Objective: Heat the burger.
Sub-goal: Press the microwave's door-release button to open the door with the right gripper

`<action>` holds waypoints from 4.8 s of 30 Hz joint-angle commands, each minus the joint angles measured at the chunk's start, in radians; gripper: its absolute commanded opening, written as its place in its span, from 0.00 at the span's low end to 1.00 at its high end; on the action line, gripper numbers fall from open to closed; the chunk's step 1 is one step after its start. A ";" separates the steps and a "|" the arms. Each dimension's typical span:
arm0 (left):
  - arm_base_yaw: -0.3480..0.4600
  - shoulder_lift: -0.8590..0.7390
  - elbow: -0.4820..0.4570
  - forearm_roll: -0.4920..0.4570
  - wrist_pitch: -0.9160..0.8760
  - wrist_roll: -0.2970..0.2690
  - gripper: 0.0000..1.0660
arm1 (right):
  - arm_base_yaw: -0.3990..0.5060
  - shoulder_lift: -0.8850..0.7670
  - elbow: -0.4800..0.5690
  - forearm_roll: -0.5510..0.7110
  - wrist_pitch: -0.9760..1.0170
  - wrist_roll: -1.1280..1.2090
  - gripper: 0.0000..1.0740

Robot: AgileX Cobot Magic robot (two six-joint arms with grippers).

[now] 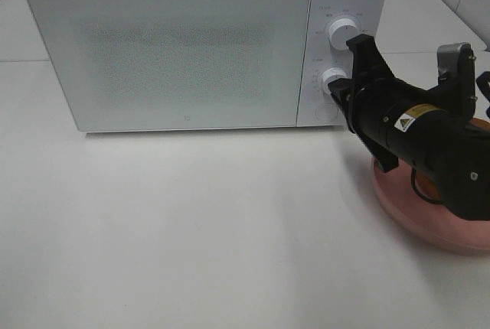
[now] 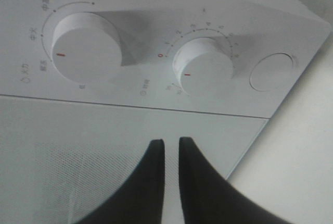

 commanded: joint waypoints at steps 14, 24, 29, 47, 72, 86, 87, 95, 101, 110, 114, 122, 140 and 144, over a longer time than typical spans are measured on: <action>0.003 -0.019 0.001 -0.009 -0.010 -0.001 0.00 | 0.000 0.168 -0.059 0.018 -0.065 0.067 0.02; 0.003 -0.019 0.001 -0.009 -0.010 -0.001 0.00 | -0.004 0.258 -0.071 0.103 -0.079 0.111 0.00; 0.003 -0.019 0.001 -0.009 -0.010 -0.001 0.00 | -0.005 0.262 -0.115 0.108 -0.071 0.086 0.00; 0.003 -0.019 0.001 -0.009 -0.010 -0.001 0.00 | -0.007 0.351 -0.234 0.192 -0.067 0.072 0.00; 0.003 -0.019 0.001 -0.009 -0.010 -0.001 0.00 | -0.013 0.410 -0.304 0.294 -0.073 0.000 0.00; 0.003 -0.019 0.001 -0.009 -0.010 -0.001 0.00 | -0.100 0.410 -0.336 0.152 -0.072 0.066 0.00; 0.003 -0.019 0.001 -0.009 -0.010 -0.001 0.00 | -0.100 0.410 -0.336 0.152 -0.072 0.066 0.00; 0.003 -0.019 0.001 -0.009 -0.010 -0.001 0.00 | -0.100 0.410 -0.373 0.126 -0.072 0.086 0.00; 0.003 -0.019 0.001 -0.009 -0.010 -0.001 0.00 | -0.100 0.410 -0.408 0.118 -0.072 0.088 0.00; 0.003 -0.019 0.001 -0.009 -0.010 -0.001 0.00 | -0.100 0.412 -0.420 0.118 -0.151 0.088 0.00; 0.003 -0.019 0.001 -0.009 -0.010 -0.001 0.00 | -0.100 0.412 -0.420 0.118 -0.192 0.088 0.00; 0.003 -0.019 0.001 -0.009 -0.010 -0.001 0.00 | -0.100 0.412 -0.420 0.110 -0.199 0.088 0.00; 0.003 -0.019 0.001 -0.009 -0.010 -0.001 0.00 | -0.111 0.412 -0.443 0.079 -0.214 0.088 0.00; 0.003 -0.019 0.001 -0.009 -0.010 -0.001 0.00 | -0.111 0.412 -0.480 0.080 -0.204 0.083 0.00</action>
